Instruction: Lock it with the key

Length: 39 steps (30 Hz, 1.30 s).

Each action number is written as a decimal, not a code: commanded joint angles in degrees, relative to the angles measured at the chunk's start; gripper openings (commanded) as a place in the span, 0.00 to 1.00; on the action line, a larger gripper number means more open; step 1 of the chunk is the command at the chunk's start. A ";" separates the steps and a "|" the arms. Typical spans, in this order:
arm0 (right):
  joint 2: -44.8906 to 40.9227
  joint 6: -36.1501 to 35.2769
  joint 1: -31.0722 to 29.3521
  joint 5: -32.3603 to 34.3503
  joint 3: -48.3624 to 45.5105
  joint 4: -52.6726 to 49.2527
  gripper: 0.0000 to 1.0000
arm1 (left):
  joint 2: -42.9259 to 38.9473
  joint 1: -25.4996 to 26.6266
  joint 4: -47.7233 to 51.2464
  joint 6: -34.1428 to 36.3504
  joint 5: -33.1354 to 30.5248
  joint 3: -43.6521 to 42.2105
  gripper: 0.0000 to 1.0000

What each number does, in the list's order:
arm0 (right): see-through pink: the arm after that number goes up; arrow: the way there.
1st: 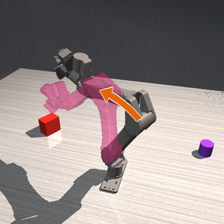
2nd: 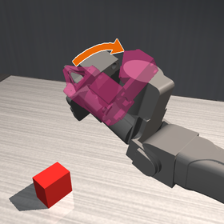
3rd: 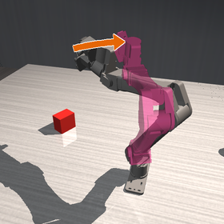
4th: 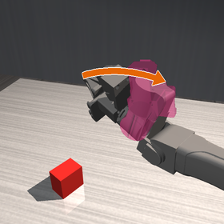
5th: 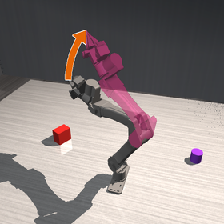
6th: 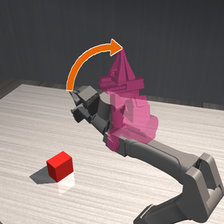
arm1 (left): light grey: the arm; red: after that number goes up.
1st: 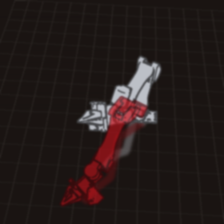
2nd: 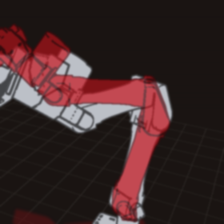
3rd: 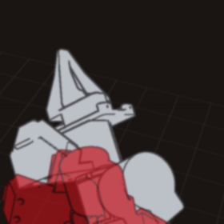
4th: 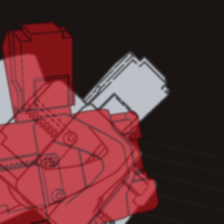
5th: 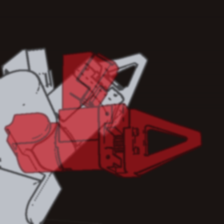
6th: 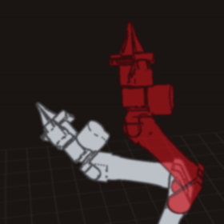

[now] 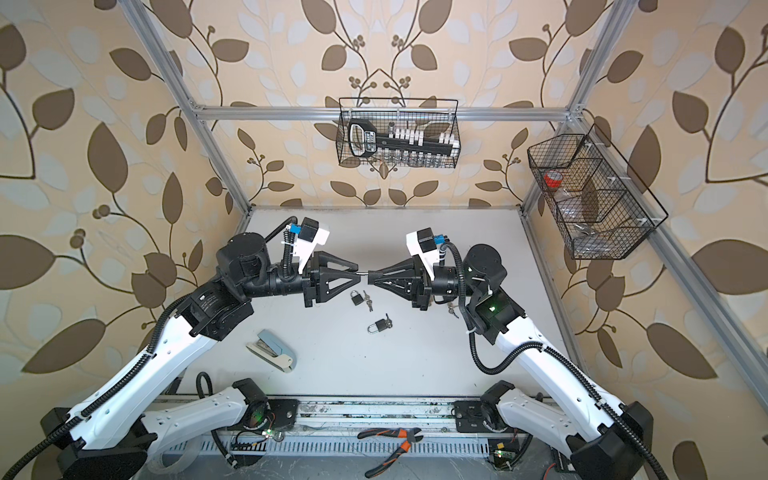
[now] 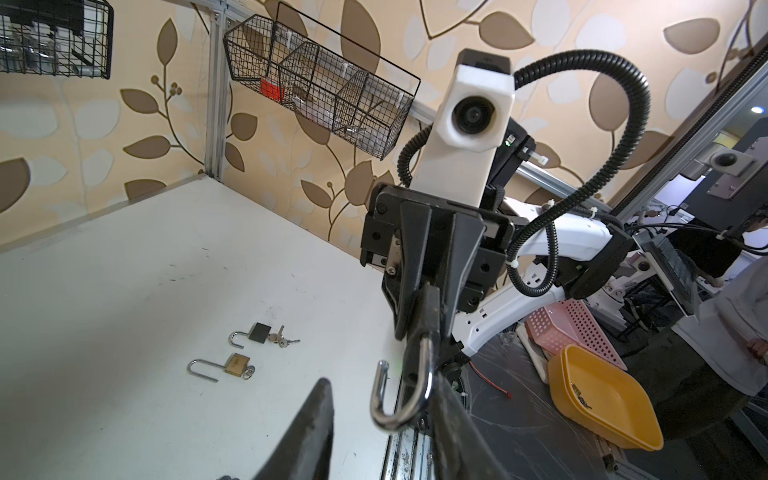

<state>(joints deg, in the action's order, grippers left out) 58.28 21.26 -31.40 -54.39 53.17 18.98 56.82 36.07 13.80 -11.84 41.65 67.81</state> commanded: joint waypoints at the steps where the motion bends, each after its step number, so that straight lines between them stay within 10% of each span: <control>1: -0.01 0.54 -0.26 0.29 2.41 0.70 0.00 | -0.09 0.49 -1.82 0.43 2.20 2.26 0.31; 15: -0.01 -0.43 -0.28 2.58 2.57 -2.19 0.00 | -0.83 0.49 -2.11 0.50 2.60 1.70 0.04; 24: 0.33 -0.51 -0.25 2.44 2.77 -2.98 0.00 | -1.70 0.55 -2.53 0.32 1.57 1.20 0.33; 39: -0.36 0.29 -0.26 2.59 2.48 -1.79 0.00 | -0.57 0.54 -2.46 -0.14 2.95 1.28 0.20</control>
<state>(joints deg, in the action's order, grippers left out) 58.57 21.43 -31.40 -51.86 53.91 15.57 56.34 36.07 13.47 -12.23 43.07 67.83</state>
